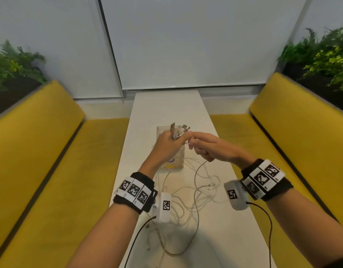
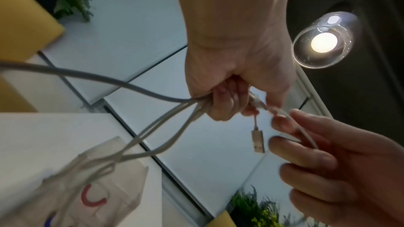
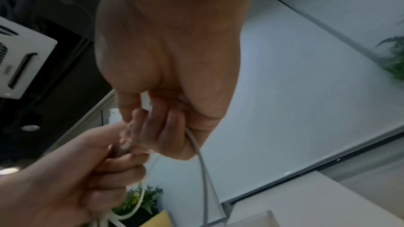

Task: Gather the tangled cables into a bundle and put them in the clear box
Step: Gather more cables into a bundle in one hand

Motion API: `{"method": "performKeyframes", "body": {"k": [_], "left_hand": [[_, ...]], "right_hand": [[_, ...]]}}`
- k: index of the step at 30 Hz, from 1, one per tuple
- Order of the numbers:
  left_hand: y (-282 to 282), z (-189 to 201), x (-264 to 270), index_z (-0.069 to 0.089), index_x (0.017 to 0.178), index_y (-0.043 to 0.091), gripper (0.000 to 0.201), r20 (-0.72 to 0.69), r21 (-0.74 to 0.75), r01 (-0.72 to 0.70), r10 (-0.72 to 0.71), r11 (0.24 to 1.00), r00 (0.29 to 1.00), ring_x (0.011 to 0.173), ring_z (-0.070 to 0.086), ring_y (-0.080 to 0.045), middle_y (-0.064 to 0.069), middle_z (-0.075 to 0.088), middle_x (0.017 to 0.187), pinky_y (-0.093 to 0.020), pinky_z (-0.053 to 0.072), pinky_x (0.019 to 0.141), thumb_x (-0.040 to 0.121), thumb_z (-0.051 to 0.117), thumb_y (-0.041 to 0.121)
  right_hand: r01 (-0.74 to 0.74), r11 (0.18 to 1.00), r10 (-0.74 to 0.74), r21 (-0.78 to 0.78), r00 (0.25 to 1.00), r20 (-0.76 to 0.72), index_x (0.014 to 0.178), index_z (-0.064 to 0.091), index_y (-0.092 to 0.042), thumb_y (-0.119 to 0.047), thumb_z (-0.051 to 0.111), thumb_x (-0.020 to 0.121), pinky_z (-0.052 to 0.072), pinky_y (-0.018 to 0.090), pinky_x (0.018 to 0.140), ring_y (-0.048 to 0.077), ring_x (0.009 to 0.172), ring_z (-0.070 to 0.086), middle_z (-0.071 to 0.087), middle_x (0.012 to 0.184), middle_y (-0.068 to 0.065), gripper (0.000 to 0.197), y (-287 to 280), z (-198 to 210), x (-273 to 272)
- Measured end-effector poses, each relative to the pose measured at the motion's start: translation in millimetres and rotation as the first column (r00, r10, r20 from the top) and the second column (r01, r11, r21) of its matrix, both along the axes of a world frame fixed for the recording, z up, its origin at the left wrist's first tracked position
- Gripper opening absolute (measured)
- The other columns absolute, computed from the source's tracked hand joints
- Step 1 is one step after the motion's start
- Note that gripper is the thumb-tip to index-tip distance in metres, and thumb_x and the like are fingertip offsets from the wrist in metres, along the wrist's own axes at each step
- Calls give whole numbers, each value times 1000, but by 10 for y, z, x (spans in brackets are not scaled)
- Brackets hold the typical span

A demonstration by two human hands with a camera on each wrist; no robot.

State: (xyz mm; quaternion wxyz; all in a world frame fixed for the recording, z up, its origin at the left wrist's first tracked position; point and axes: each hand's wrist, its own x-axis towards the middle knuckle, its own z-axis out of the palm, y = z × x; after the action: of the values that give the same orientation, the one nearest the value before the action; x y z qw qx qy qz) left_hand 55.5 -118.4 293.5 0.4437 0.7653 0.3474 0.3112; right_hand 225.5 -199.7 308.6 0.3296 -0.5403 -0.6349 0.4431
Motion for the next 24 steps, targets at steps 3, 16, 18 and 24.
{"method": "performKeyframes", "body": {"k": [3, 16, 18, 24], "left_hand": [[84, 56, -66, 52, 56, 23, 42, 56, 95, -130, 126, 987, 991, 49, 43, -5, 7, 49, 51, -24, 34, 52, 92, 69, 37], [637, 549, -527, 49, 85, 17, 33, 606, -418, -481, 631, 771, 484, 46, 34, -9, 3, 42, 61, -25, 32, 41, 89, 72, 39], [677, 564, -595, 50, 90, 17, 33, 603, -422, -495, 643, 760, 473, 50, 38, -9, 3, 46, 66, -24, 35, 45, 89, 71, 42], [604, 422, -510, 47, 103, 14, 39, 531, -466, -430, 633, 774, 564, 44, 33, -6, 2, 43, 67, -22, 29, 38, 86, 76, 35]], "right_hand": [[30, 998, -34, 52, 997, 66, 93, 55, -3, -28, 53, 100, 31, 25, 46, 14, 52, 32, 42, 60, -3, 26, -52, -66, 87], [280, 934, -257, -224, 958, 124, 61, 25, -20, -60, 56, 88, 21, 27, 53, 16, 51, 19, 20, 58, 2, 57, -438, -1280, 552], [336, 918, -297, -210, 935, 196, 65, 30, -18, -54, 56, 91, 25, 26, 56, 15, 54, 24, 25, 61, 1, 52, -470, -1369, 598], [189, 908, -199, -373, 980, 12, 85, 61, -4, -44, 21, 94, 43, 37, 79, 23, 72, 42, 47, 76, 11, 57, -388, -1289, 602]]}}
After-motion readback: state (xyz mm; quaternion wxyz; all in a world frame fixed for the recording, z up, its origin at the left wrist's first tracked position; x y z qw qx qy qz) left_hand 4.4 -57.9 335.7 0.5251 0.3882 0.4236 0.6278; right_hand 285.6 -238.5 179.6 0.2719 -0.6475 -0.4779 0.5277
